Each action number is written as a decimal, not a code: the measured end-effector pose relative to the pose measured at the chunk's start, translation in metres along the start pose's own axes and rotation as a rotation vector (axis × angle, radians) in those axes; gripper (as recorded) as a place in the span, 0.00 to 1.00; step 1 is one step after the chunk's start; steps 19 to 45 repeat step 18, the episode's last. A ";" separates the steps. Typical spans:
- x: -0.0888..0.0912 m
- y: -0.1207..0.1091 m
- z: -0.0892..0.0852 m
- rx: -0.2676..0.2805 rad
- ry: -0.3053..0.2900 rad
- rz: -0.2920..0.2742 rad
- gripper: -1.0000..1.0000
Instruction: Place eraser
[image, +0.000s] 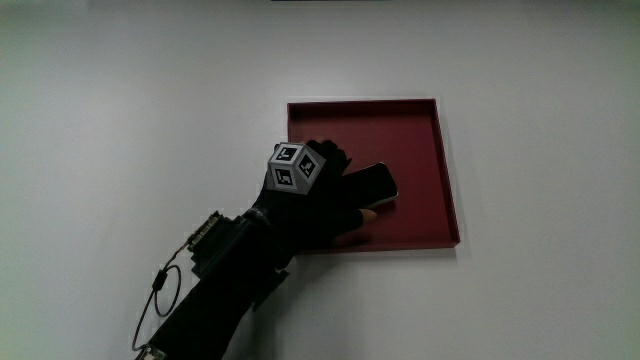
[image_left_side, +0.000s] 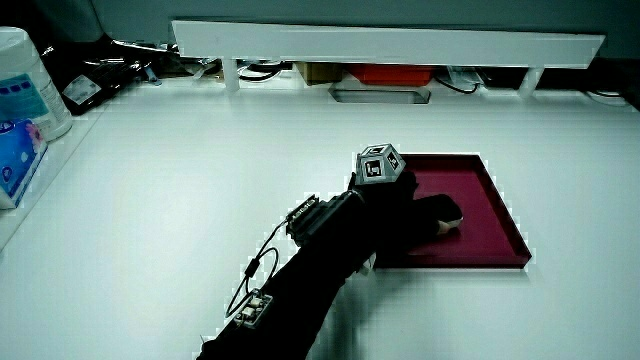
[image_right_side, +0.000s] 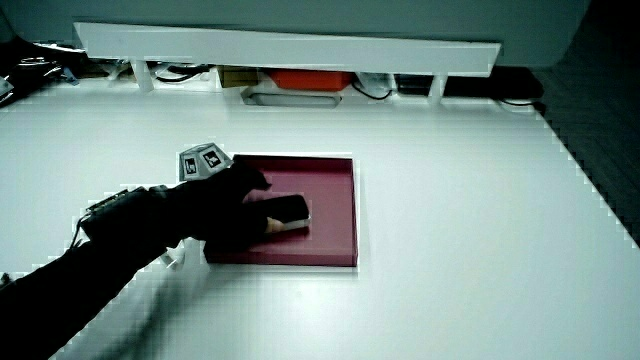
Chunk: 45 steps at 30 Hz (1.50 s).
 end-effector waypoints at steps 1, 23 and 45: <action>0.000 -0.003 0.005 0.001 -0.017 -0.006 0.12; 0.004 -0.093 0.097 0.053 -0.097 -0.177 0.00; 0.004 -0.093 0.097 0.053 -0.097 -0.177 0.00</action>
